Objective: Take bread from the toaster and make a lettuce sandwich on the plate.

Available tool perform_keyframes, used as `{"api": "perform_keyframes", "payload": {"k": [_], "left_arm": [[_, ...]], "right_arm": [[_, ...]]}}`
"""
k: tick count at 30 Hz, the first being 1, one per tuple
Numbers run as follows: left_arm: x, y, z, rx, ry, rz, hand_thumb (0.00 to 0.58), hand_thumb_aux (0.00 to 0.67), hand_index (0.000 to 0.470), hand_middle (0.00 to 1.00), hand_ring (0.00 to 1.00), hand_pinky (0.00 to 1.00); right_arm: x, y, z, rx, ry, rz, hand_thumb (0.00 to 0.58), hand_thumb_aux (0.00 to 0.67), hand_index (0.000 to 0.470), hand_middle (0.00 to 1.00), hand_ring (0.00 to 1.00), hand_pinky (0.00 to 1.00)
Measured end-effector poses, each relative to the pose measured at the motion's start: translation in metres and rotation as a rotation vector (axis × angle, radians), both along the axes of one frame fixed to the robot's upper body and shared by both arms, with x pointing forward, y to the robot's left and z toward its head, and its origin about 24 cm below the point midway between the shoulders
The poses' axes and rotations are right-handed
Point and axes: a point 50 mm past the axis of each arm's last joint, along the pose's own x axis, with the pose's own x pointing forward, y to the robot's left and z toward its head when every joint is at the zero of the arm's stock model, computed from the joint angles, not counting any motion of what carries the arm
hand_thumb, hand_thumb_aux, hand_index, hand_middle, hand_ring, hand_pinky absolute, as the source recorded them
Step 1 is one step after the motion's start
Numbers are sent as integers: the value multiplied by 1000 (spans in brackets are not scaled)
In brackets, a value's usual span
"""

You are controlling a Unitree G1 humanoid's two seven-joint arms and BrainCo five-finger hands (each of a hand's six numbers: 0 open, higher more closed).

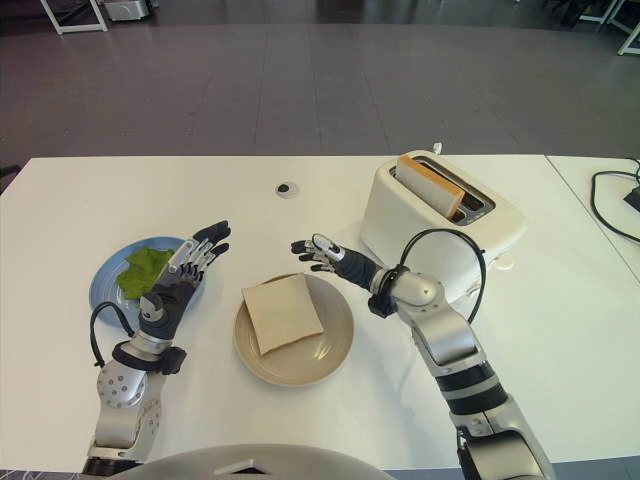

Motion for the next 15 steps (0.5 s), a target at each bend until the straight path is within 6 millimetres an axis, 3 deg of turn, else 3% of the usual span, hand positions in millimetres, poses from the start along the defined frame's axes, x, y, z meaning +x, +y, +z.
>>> {"api": "perform_keyframes", "payload": {"k": [4,8,11,15], "left_arm": [[0,0,-2,77,0,9,0,0,0,0,0,0],[0,0,-3,98,5,20,0,0,0,0,0,0],[0,2,-3,104,5,22,0,0,0,0,0,0],[0,2,-3,107,5,24,0,0,0,0,0,0]], "right_arm": [[-2,3,12,13,-147,58,0,0,0,0,0,0],[-28,16,28,-102,-485,337,0,0,0,0,0,0],[-56,19,18,-316,-703,624,0,0,0,0,0,0],[-60,21,-2,-440,-768,713,0,0,0,0,0,0]]}}
